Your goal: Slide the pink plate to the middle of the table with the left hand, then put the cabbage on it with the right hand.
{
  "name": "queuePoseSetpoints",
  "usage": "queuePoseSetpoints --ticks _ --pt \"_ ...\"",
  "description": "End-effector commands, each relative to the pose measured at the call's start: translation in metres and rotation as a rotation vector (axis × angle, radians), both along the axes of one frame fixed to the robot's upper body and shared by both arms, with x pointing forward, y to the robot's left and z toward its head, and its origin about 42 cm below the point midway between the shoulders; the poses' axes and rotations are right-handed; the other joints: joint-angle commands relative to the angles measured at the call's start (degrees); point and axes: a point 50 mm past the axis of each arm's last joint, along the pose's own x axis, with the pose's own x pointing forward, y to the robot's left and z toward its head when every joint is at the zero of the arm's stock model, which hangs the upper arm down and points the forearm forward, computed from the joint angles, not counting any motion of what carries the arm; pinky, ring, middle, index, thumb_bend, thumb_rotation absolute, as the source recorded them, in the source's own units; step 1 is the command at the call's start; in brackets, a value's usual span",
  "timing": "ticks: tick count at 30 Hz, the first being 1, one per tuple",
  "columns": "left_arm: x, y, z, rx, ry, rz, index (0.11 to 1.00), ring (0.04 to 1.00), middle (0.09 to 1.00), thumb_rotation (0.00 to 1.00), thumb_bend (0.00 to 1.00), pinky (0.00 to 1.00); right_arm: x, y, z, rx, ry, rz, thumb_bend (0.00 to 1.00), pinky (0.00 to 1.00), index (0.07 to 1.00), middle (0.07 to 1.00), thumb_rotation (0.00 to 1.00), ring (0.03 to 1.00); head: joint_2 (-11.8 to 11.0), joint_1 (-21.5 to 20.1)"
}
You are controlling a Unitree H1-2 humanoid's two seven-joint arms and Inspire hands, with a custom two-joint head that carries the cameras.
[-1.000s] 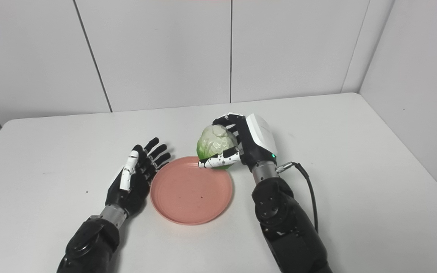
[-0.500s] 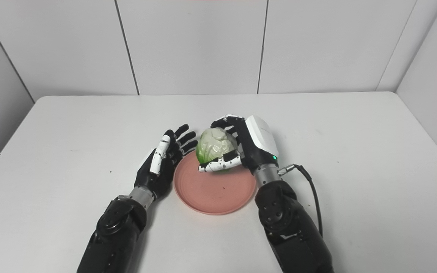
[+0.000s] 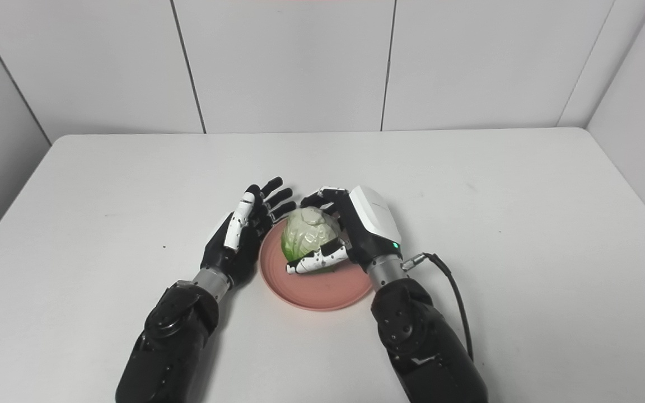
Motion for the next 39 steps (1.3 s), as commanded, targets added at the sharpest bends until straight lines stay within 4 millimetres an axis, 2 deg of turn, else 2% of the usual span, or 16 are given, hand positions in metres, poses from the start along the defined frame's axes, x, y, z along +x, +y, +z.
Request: queuePoseSetpoints --ticks 1,18,24,30,31,33,35,39 --pt "-0.007 -0.001 -0.016 0.010 0.097 -0.010 0.900 0.899 0.908 1.00 0.43 0.89 0.002 0.009 0.015 0.010 -0.088 0.039 0.53 0.32 0.517 0.441 0.00 0.379 0.1 -0.1" --pt "-0.007 0.000 -0.015 0.041 0.094 -0.016 0.914 0.921 0.924 1.00 0.46 0.90 0.002 0.009 -0.006 -0.033 -0.054 0.062 0.53 0.34 0.515 0.444 0.00 0.398 0.6 -0.7" --pt "-0.007 0.000 -0.014 0.041 0.095 -0.015 0.910 0.916 0.920 1.00 0.46 0.89 0.003 0.008 -0.008 -0.038 -0.058 0.061 0.53 0.34 0.518 0.444 0.00 0.402 0.7 -0.9" --pt "-0.007 0.000 -0.012 0.032 0.097 -0.017 0.906 0.919 0.922 1.00 0.44 0.89 0.000 0.008 -0.001 -0.047 -0.019 0.084 0.53 0.37 0.525 0.466 0.00 0.460 0.7 -0.9" --pt "-0.007 0.000 -0.012 0.038 0.095 -0.017 0.906 0.919 0.921 1.00 0.44 0.90 -0.001 0.008 0.001 -0.062 -0.012 0.095 0.68 0.41 0.613 0.578 0.12 0.522 0.7 -0.9" --pt "-0.006 0.001 -0.013 0.043 0.091 -0.018 0.915 0.917 0.921 1.00 0.43 0.90 -0.003 0.008 0.005 -0.088 -0.004 0.115 0.81 0.50 0.749 0.714 0.28 0.621 0.7 -0.8" --pt "-0.005 0.001 -0.013 0.037 0.083 -0.023 0.937 0.925 0.931 1.00 0.41 0.90 -0.005 0.008 0.010 -0.118 -0.003 0.125 0.88 0.61 0.838 0.799 0.38 0.723 0.7 -0.8" --pt "-0.006 0.001 -0.012 0.025 0.078 -0.028 0.951 0.931 0.942 1.00 0.40 0.90 -0.008 0.008 0.019 -0.137 -0.005 0.128 0.94 0.66 0.903 0.870 0.48 0.794 0.7 -0.9"
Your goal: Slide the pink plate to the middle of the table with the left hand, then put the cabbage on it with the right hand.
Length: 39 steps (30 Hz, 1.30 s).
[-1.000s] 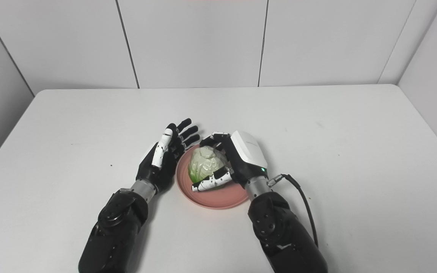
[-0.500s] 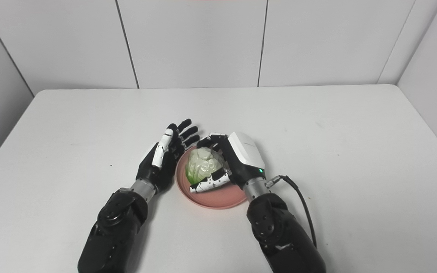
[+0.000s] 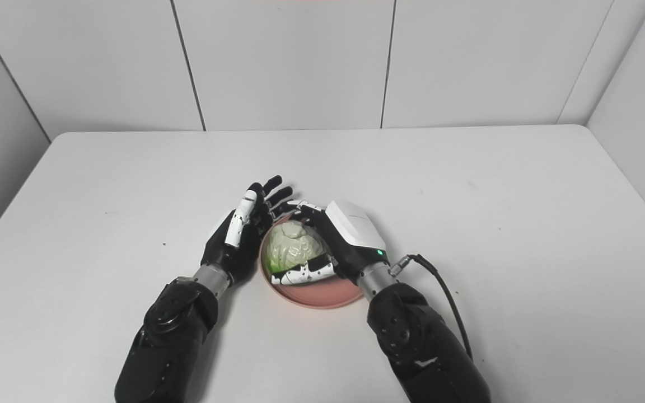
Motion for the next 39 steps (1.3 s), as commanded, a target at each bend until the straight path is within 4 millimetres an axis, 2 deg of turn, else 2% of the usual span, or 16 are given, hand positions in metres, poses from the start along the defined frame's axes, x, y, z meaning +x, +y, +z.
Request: queuePoseSetpoints --ticks 1,4,9,14,17,20,22,24,26,28,29,31,35,39 --pt "-0.005 0.001 -0.015 -0.003 0.072 -0.011 0.953 0.936 0.948 1.00 0.40 0.90 0.002 0.003 0.027 0.020 -0.069 0.009 0.96 0.66 0.930 0.896 0.52 0.808 0.0 0.0" --pt "-0.005 0.001 -0.015 -0.021 0.086 -0.011 0.960 0.943 0.953 1.00 0.40 0.91 -0.001 0.001 0.037 0.023 -0.078 0.013 1.00 0.62 0.970 0.925 0.60 0.809 0.0 0.0" --pt "-0.005 0.000 -0.015 -0.022 0.101 0.009 0.921 0.923 0.923 1.00 0.41 0.91 -0.006 -0.002 0.052 0.033 -0.136 0.033 1.00 0.55 0.985 0.906 0.66 0.760 -0.1 -0.1" --pt "-0.005 0.001 -0.014 0.000 0.100 0.015 0.900 0.922 0.912 1.00 0.42 0.91 -0.007 -0.008 0.068 0.061 -0.185 0.051 1.00 0.65 0.998 0.927 0.67 0.819 -0.2 -0.3" --pt "-0.006 0.002 -0.014 -0.002 0.100 0.015 0.900 0.932 0.919 1.00 0.43 0.92 -0.008 -0.013 0.075 0.069 -0.209 0.041 1.00 0.65 0.996 0.918 0.66 0.817 -0.2 -0.5" --pt "-0.006 0.003 -0.015 -0.008 0.083 0.012 0.888 0.921 0.915 1.00 0.44 0.91 -0.010 -0.020 0.082 0.129 -0.249 0.034 1.00 0.69 0.980 0.920 0.68 0.842 -0.2 -0.8" --pt "-0.006 0.004 -0.016 -0.009 0.079 0.012 0.896 0.909 0.913 1.00 0.44 0.91 -0.011 -0.027 0.086 0.182 -0.276 0.014 0.97 0.76 0.977 0.943 0.81 0.881 -0.2 -1.0" --pt "-0.006 0.005 -0.016 -0.005 0.081 0.018 0.898 0.908 0.913 1.00 0.44 0.91 -0.012 -0.031 0.088 0.217 -0.304 -0.008 0.96 0.77 0.977 0.946 0.84 0.888 -0.3 -1.2" --pt "-0.006 0.008 -0.015 0.005 0.071 0.029 0.909 0.909 0.917 1.00 0.44 0.92 -0.013 -0.038 0.089 0.279 -0.327 -0.043 0.90 0.82 0.966 0.953 0.96 0.915 -0.4 -1.5" --pt "-0.008 0.011 -0.014 0.019 0.042 0.045 0.917 0.913 0.923 1.00 0.44 0.92 -0.015 -0.047 0.084 0.341 -0.316 -0.091 0.85 0.84 0.961 0.955 0.99 0.926 -0.4 -1.6" --pt "-0.010 0.012 -0.013 0.028 0.021 0.055 0.921 0.915 0.926 1.00 0.44 0.91 -0.016 -0.052 0.079 0.380 -0.298 -0.118 0.79 0.86 0.959 0.954 1.00 0.933 -0.4 -1.7" --pt "-0.013 0.016 -0.012 0.049 -0.025 0.080 0.923 0.914 0.931 1.00 0.45 0.90 -0.016 -0.061 0.066 0.465 -0.258 -0.151 0.74 0.92 0.958 0.963 1.00 0.961 -0.4 -2.0" --pt "-0.021 0.025 -0.011 0.075 -0.100 0.124 0.954 0.940 0.958 1.00 0.44 0.93 -0.020 -0.075 0.035 0.614 -0.142 -0.181 0.71 0.98 0.981 0.989 1.00 0.991 -0.4 -2.9" --pt "-0.035 0.035 -0.012 0.126 -0.171 0.156 0.975 0.969 0.980 1.00 0.43 0.98 -0.036 -0.083 0.008 0.650 -0.051 -0.241 0.67 1.00 0.990 1.000 1.00 1.000 -0.8 -4.2"
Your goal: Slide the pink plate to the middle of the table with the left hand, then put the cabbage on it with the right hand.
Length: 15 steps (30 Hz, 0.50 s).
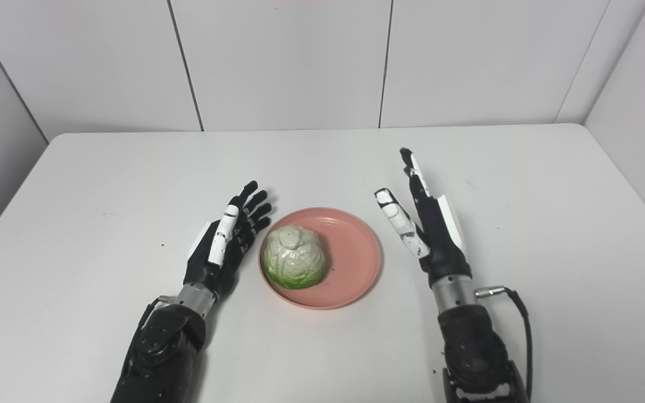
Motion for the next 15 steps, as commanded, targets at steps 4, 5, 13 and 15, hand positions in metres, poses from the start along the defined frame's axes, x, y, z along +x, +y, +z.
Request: queuePoseSetpoints --ticks 4,5,13,15 --pt "-0.023 0.019 -0.007 0.108 -0.061 0.045 0.976 0.967 0.980 1.00 0.45 0.97 -0.013 0.002 -0.011 0.079 -0.028 -0.022 0.59 0.99 0.975 0.991 1.00 1.000 0.2 0.2" --pt "-0.028 0.021 -0.009 0.121 -0.068 0.048 0.975 0.966 0.979 1.00 0.45 0.97 -0.016 0.003 -0.015 0.094 -0.013 -0.027 0.58 0.99 0.974 0.990 1.00 1.000 0.3 0.3" --pt "-0.051 0.033 -0.022 0.145 -0.042 0.062 0.969 0.962 0.974 1.00 0.45 0.96 -0.021 0.005 -0.036 0.137 -0.020 -0.010 0.41 0.97 0.951 0.971 1.00 0.982 1.0 0.2" --pt "-0.053 0.034 -0.025 0.145 -0.033 0.063 0.965 0.960 0.971 1.00 0.45 0.95 -0.021 0.006 -0.039 0.139 -0.019 -0.006 0.39 0.97 0.947 0.965 1.00 0.979 1.3 0.1"
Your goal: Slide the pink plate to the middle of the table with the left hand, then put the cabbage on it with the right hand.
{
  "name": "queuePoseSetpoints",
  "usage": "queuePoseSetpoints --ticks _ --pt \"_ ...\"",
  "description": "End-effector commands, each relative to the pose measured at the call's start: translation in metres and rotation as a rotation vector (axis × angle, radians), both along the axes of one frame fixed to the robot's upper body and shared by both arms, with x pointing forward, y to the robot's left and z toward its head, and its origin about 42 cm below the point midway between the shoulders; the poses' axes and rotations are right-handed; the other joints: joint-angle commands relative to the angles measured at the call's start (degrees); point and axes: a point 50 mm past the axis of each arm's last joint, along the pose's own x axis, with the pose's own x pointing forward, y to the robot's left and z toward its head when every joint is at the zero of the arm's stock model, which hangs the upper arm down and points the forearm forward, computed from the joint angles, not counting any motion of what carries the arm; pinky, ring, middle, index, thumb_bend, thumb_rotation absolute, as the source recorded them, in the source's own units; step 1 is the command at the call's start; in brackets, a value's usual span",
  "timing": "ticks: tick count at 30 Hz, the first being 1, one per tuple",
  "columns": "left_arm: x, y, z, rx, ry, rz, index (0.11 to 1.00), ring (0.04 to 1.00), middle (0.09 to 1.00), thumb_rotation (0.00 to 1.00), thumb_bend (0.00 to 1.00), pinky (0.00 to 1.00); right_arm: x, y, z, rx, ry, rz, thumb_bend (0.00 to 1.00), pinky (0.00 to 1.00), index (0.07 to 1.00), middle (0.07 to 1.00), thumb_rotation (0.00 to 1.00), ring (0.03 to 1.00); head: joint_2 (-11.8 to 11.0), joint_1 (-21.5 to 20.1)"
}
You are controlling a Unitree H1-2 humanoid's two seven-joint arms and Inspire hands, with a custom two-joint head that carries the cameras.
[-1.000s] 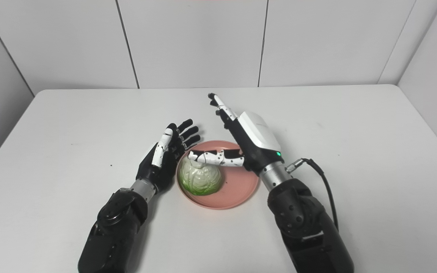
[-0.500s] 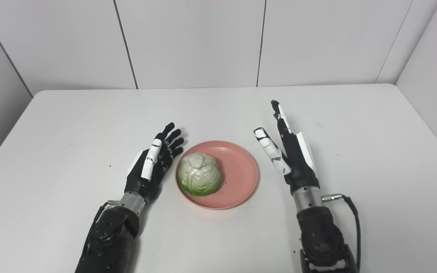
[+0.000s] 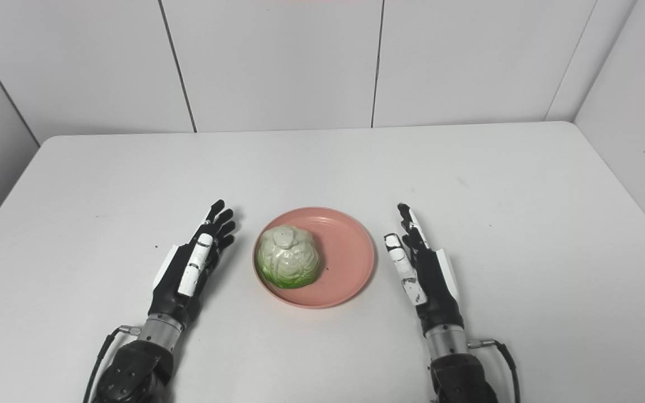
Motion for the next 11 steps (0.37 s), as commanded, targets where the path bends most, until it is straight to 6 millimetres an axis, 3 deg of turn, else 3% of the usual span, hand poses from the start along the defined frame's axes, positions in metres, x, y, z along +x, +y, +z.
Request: queuePoseSetpoints --ticks 1,11 --pt "-0.0120 0.0086 -0.0176 0.009 0.038 0.019 0.963 0.958 0.969 1.00 0.45 0.95 0.0033 0.0032 0.0090 0.014 -0.075 0.009 0.39 0.97 0.945 0.963 1.00 0.979 0.2 -0.1" --pt "-0.0132 0.0083 -0.0234 0.005 0.052 0.010 0.960 0.949 0.961 1.00 0.44 0.94 -0.0035 0.0012 0.0077 -0.005 -0.055 0.021 0.32 0.98 0.944 0.961 1.00 0.983 0.8 -0.5"
